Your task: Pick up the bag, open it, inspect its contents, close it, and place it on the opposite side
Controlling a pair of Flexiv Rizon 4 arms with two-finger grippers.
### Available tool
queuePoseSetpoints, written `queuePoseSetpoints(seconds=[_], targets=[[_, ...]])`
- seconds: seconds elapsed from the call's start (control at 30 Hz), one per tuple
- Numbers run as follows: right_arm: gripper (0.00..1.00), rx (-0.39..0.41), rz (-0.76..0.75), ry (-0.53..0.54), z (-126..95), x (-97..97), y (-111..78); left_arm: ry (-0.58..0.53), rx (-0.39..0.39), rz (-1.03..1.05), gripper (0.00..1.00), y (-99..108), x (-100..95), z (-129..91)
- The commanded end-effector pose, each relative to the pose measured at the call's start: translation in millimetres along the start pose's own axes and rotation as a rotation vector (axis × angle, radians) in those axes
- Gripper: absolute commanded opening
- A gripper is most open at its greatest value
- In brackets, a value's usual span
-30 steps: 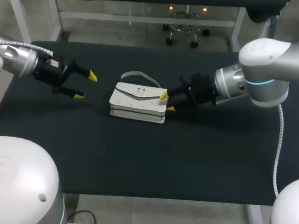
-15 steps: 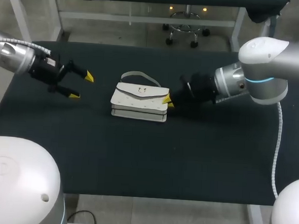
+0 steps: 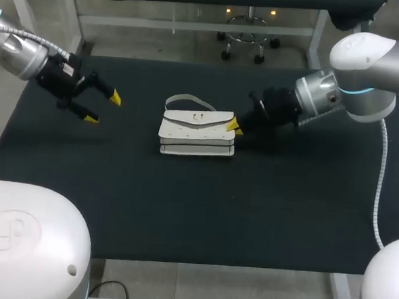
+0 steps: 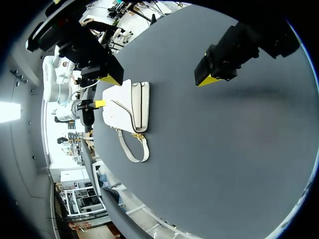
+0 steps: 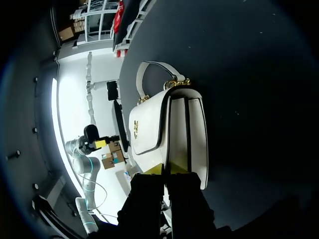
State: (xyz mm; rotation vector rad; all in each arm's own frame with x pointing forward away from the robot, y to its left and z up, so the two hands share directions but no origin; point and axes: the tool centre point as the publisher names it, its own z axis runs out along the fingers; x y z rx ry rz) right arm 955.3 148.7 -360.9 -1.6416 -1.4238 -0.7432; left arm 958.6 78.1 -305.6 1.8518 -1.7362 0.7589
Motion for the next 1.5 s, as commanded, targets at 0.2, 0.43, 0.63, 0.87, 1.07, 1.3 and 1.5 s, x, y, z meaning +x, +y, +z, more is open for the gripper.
queuePoseSetpoints(seconds=[0.2, 0.43, 0.63, 0.87, 1.07, 1.3, 1.5], targets=[[0.00, 0.003, 0.000, 0.000, 1, -0.2, 0.9, 0.003, -0.003, -0.001, 1.00, -1, -1.1, 1], [0.00, -0.016, 0.011, -0.029, -16, -13.9, 19.9, -0.168, 0.000, 0.044, 1.00, -19, -3.7, -5], [0.00, -0.065, -0.010, -0.063, -50, -24.6, 37.5, -0.215, -0.002, 0.056, 1.00, -30, -12.1, -20], [0.00, -0.098, -0.042, -0.107, -88, -47.3, 61.6, -0.252, -0.028, 0.061, 1.00, -42, -28.1, -29], [0.00, -0.099, -0.063, -0.138, -122, -61.8, 82.4, -0.313, -0.006, 0.072, 1.00, -50, -33.7, -40], [0.00, -0.094, -0.092, -0.161, -164, -75.3, 96.2, -0.342, -0.011, 0.103, 1.00, -55, -41.6, -56], [0.00, -0.041, -0.115, -0.092, -186, -84.8, 105.5, -0.360, -0.031, 0.153, 1.00, -63, -48.2, -71]])
